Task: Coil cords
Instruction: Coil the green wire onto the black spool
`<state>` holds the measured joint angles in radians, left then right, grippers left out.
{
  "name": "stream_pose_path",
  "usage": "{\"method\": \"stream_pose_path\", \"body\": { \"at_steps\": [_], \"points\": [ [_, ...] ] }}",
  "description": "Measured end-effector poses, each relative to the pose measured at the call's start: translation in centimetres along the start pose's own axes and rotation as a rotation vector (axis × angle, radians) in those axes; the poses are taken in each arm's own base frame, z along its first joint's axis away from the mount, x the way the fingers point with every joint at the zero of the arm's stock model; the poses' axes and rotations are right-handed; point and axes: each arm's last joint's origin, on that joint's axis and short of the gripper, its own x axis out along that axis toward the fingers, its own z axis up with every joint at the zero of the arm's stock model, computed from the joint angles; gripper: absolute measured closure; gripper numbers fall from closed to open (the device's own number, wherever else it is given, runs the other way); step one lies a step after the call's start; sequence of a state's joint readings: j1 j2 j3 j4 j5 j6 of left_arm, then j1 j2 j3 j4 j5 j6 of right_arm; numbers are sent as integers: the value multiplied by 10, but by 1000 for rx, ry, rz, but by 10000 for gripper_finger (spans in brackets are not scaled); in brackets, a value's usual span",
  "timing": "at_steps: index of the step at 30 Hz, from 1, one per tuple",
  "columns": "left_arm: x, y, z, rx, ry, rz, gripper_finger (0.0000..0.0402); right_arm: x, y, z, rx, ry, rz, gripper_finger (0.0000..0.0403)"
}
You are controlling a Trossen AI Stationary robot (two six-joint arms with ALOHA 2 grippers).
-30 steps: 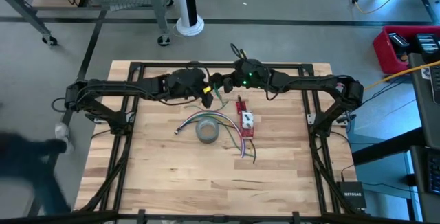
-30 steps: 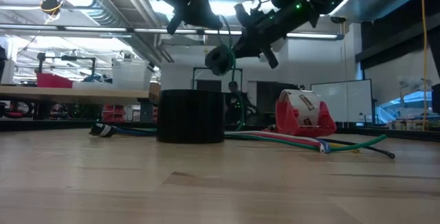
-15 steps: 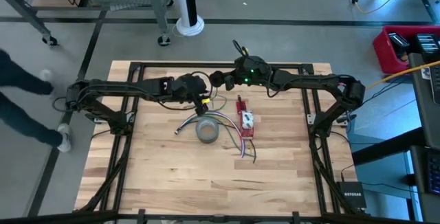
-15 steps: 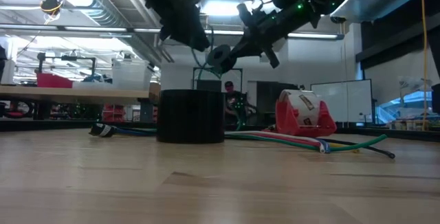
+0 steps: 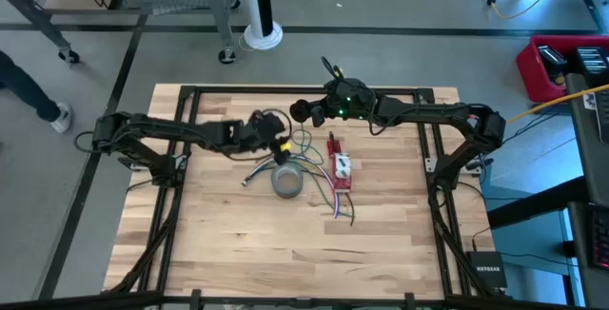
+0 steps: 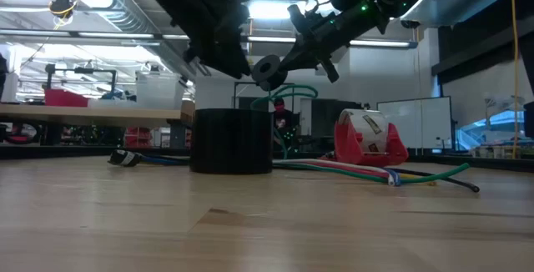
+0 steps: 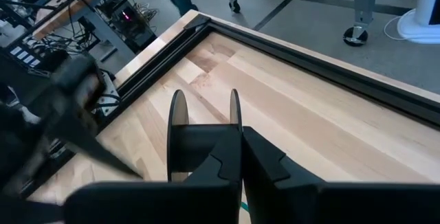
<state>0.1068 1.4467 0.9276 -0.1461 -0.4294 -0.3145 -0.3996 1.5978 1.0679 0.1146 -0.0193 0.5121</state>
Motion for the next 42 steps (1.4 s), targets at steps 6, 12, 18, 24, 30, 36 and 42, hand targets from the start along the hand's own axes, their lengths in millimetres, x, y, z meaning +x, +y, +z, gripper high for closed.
{"method": "stream_pose_path", "body": {
  "at_steps": [6, 12, 18, 24, 30, 36, 42],
  "points": [
    [9, -1, -30, -168, -209, -27, 291, 0, 1, 1, -1, -12, 10, 400],
    [16, 14, -50, -327, -330, -53, 307, -1, 6, 4, 2, -9, 133, 400],
    [25, 13, -55, -375, -343, -108, 309, -2, 12, 10, 18, -37, 236, 400],
    [34, 9, -51, -369, -475, -162, 309, -3, 15, 15, 11, -95, 269, 400],
    [42, 12, -54, -390, -455, -145, 309, -4, 18, 20, 5, -143, 297, 400],
    [40, 11, -52, -394, -476, -159, 309, -5, 19, 23, 1, -178, 309, 400],
    [40, 12, -52, -373, -476, -143, 309, -6, 20, 25, 0, -199, 319, 400]
  ]
}}
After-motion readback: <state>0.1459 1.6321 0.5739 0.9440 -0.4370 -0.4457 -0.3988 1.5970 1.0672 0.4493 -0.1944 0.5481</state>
